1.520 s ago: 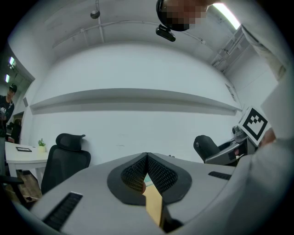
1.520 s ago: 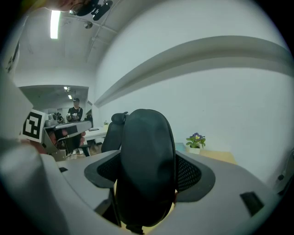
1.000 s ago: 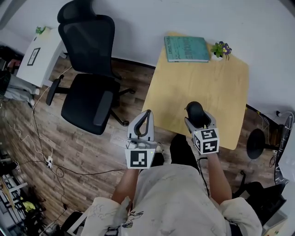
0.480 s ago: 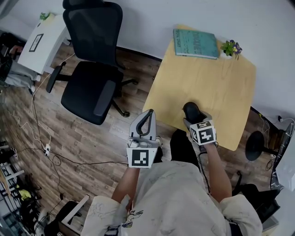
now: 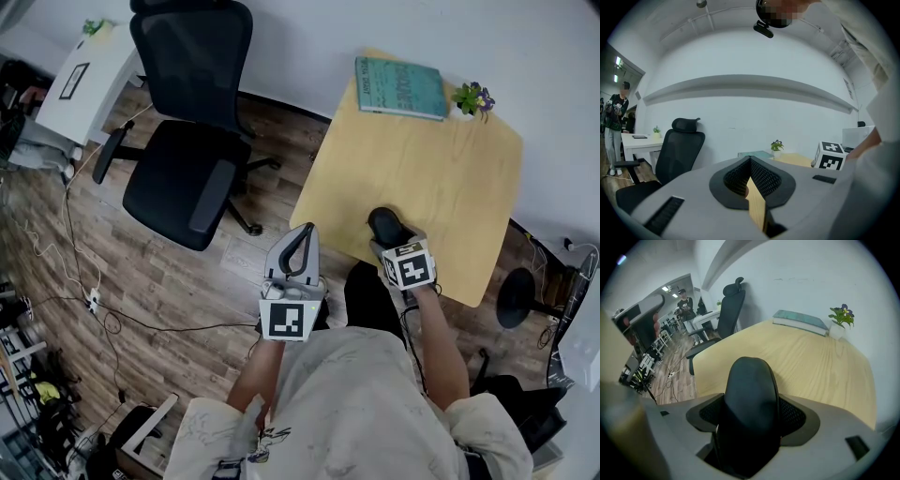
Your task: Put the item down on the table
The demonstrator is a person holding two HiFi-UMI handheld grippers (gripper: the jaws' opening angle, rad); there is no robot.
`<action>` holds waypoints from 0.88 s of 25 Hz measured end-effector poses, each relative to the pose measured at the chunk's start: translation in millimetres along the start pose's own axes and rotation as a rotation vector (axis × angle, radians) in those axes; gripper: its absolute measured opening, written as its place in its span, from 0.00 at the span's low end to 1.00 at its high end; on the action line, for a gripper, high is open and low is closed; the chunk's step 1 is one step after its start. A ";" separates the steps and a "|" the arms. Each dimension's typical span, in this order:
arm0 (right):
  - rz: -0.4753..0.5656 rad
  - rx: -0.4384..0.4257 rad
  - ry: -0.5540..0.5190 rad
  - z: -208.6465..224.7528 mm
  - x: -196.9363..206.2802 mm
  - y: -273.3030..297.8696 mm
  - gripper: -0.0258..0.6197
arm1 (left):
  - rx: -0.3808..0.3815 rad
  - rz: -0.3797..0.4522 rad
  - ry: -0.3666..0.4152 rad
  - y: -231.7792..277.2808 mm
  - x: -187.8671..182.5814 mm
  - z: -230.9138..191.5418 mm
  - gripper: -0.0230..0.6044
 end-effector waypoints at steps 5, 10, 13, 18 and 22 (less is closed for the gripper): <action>-0.006 -0.006 -0.003 0.0 -0.1 1.6 0.59 | 0.012 0.000 0.001 2.7 1.3 3.7 0.04; 0.001 -0.018 -0.007 -2.6 0.3 2.6 0.59 | 0.033 -0.010 0.001 3.9 0.8 7.3 0.04; 0.029 0.003 -0.014 -1.7 -0.7 -1.4 0.59 | 0.037 -0.008 -0.007 3.0 0.0 7.5 0.04; 0.103 -0.027 0.033 2.5 -5.0 -17.8 0.59 | 0.042 -0.007 -0.001 0.0 -1.4 8.3 0.04; 0.164 -0.015 0.052 7.2 -9.6 -36.9 0.59 | 0.053 0.015 0.005 -1.4 -8.1 9.9 0.04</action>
Point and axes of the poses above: the fingertips, and each gripper's own axes: y forward along the fingers, z to its right, x out of its underside, the point moved 3 cm from there along -y, backward along the fingers, and after that the axes turned 15 degrees about -z, right-handed, at the moved point
